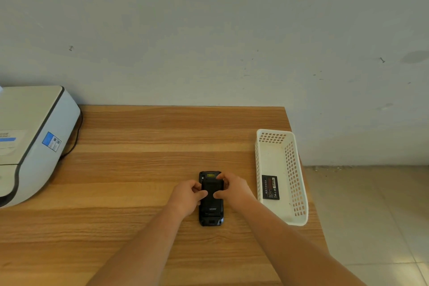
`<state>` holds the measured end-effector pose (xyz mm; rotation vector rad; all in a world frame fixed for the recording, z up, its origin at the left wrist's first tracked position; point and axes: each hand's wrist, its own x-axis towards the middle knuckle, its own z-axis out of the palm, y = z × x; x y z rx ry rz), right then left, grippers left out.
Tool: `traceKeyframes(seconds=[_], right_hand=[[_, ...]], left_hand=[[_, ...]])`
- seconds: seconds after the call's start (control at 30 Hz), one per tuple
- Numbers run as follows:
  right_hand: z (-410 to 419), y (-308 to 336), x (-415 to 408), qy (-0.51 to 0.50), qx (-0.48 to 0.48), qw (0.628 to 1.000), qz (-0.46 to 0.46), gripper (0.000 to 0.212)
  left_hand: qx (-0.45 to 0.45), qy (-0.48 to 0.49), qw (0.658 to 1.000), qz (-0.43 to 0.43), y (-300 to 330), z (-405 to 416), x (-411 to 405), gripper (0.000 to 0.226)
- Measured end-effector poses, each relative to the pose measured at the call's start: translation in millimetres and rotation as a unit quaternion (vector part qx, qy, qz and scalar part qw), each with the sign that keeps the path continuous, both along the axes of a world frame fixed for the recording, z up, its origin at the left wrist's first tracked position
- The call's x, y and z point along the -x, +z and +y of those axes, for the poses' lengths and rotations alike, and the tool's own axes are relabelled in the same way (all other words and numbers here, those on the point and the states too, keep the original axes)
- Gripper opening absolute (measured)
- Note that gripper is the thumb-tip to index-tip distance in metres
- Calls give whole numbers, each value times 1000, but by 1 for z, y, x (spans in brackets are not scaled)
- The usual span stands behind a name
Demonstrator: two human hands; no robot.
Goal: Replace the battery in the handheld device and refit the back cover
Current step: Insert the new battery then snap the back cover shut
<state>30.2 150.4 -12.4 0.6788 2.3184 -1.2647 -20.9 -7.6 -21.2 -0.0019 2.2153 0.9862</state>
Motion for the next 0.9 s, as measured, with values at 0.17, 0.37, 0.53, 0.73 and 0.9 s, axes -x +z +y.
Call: traceKeyframes(seconds=[0.17,0.37,0.53,0.73,0.9], right_hand=[[-3,-7,-5,18,-11,1000,18,43],[-3,-13,-7,41,-12,999,21,43],[-1,-16,-9,51,-20,998,31,43],[-2,-20,-9,62,-45,996,37,52],[-5,-23,-12,77,-63,994,39,61]], left_hand=[[40,-40,998,41,-6,-2,-3,8],[40,-69,996,45,-6,-7,-5,9],[41,-83,995,48,-5,-7,-4,10],[59,-74,994,53,-8,-8,-4,14],[75,-73,992,73,-8,-7,-5,24]])
